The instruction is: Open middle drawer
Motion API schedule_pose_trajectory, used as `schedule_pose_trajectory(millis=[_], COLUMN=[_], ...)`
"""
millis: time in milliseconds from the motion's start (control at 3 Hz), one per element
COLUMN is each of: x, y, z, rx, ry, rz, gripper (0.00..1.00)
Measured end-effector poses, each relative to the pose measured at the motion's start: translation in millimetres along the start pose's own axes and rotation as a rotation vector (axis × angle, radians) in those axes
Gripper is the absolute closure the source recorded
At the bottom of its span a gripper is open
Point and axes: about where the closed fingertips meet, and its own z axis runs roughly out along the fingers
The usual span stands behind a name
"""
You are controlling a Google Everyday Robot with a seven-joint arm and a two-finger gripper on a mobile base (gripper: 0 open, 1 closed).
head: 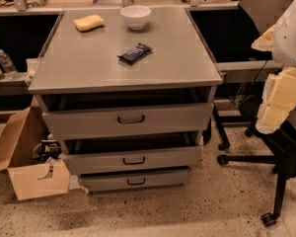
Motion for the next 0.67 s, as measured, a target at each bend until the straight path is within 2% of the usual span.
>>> schedule_pose_trajectory(millis=[333, 667], x=[0.0, 0.2], y=[0.6, 8.8], z=[2.6, 33.4], rx=[-0.003, -0.040], ry=[-0.003, -0.043], rz=[-0.001, -0.014], gripper=[0.00, 0.00])
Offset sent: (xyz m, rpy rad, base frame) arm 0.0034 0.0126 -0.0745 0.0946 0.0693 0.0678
